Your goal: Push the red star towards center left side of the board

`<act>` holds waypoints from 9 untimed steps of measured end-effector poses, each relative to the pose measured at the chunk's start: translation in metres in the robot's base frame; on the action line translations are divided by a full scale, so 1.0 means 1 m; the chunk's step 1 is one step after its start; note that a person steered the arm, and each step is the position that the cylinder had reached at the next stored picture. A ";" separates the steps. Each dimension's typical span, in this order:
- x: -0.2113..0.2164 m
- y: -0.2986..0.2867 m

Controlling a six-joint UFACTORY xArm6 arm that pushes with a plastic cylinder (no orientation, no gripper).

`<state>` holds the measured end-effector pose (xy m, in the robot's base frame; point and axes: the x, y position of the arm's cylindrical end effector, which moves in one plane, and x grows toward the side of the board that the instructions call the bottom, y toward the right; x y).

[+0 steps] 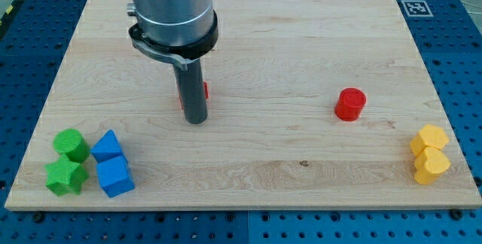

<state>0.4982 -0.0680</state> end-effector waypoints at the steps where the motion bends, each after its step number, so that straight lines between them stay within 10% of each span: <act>1: -0.013 0.000; 9: -0.057 -0.028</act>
<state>0.4408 -0.0962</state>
